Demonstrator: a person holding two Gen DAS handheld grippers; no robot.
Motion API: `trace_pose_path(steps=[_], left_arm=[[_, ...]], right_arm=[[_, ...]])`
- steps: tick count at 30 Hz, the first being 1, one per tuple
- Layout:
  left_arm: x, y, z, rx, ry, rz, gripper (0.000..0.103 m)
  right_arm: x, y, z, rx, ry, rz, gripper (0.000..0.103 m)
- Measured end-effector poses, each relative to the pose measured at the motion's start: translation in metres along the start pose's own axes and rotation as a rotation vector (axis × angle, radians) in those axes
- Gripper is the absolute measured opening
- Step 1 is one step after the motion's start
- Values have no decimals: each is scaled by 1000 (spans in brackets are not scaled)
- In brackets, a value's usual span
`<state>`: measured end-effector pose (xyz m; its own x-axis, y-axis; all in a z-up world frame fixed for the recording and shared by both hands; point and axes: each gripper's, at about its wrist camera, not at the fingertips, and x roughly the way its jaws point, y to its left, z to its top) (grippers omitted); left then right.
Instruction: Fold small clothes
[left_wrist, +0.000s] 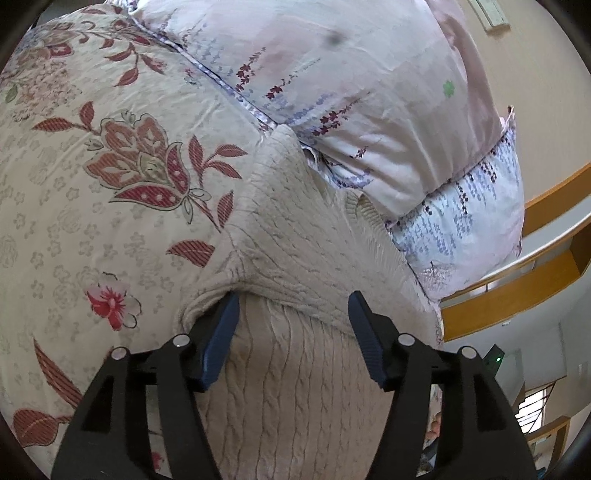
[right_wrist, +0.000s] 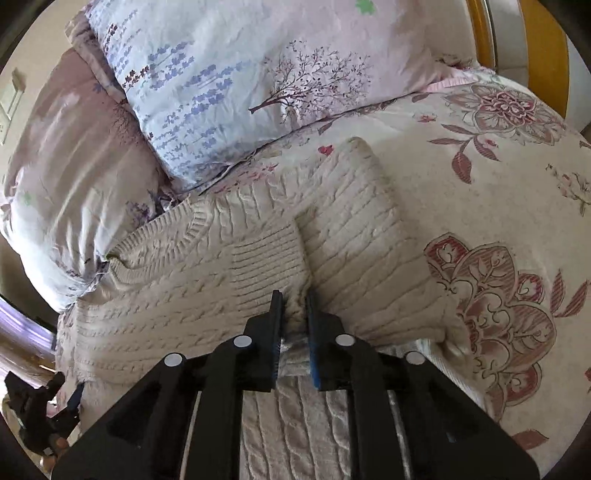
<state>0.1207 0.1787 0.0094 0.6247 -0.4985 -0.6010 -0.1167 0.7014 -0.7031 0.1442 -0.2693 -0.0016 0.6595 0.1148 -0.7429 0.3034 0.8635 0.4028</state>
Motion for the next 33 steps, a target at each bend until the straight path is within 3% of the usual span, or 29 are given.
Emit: trace_pose_path(steps=[4,7,14,18,27,33], left_arm=[[-11,-1,-5,30,16,-11,62],[-27,0,-11,84,16,-20,62],[-68,11,-31,179,19,-9,62],[-85,16,-49,220,33,-11,61],[-98,31,-88,184,85,-47,58],[-106,33,-105,187,109,-101,52]], right_arm=[[-27,-6,-1,9,-17,58,46],[-48,-13,-5,-10,-16,92,50],[-86,-40,-24,-16,71,178,51],[-103,-58,-41,3,106,178,51],[-123,-89,-80,62,156,200,49],[-129,-92,-99,85,200,303,39]])
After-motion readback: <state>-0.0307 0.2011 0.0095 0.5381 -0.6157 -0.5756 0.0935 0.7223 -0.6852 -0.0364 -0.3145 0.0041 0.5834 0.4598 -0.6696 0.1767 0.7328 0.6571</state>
